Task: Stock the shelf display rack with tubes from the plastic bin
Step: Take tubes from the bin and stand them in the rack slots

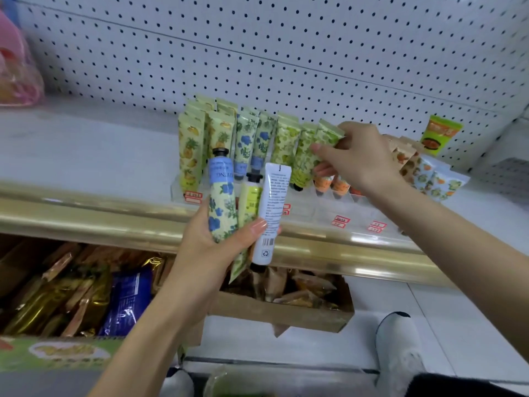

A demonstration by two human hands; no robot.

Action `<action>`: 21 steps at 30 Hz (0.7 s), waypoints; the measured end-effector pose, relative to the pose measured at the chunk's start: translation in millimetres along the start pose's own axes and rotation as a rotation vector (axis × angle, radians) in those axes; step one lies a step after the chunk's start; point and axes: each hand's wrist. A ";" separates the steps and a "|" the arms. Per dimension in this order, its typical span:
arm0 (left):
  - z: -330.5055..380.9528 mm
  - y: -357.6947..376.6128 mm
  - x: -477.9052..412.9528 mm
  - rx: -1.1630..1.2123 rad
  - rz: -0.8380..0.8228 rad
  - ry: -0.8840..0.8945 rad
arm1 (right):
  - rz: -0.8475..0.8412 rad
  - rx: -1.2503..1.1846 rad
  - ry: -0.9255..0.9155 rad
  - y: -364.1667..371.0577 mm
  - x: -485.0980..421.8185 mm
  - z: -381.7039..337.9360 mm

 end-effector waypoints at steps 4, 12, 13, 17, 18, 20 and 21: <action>1.4 -1.3 0.5 0.026 0.004 -0.008 | -0.023 0.014 0.013 3.9 1.6 2.2; -2.5 -2.0 -1.1 0.038 0.005 0.001 | -0.030 0.024 0.009 3.4 1.1 2.4; -2.8 -1.7 -0.9 0.041 0.002 0.002 | -0.031 0.024 0.008 3.3 0.3 2.4; -4.0 -1.0 -1.8 0.048 0.002 0.001 | -0.045 0.023 0.004 3.7 -3.2 4.7; -4.4 -0.9 -2.1 0.049 0.003 0.000 | -0.047 0.028 0.001 3.6 -4.0 5.3; -4.5 0.0 -2.2 0.048 0.009 -0.006 | -0.050 0.037 -0.007 3.1 -4.8 6.3; -4.4 0.9 -1.9 0.047 0.011 -0.010 | -0.051 0.039 -0.010 2.8 -5.0 6.6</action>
Point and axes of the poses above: each hand's wrist, its own x-axis away from the middle knuckle, its own y-axis out of the palm, z = x × y, and after that the axes turned 1 degree about x, right-handed
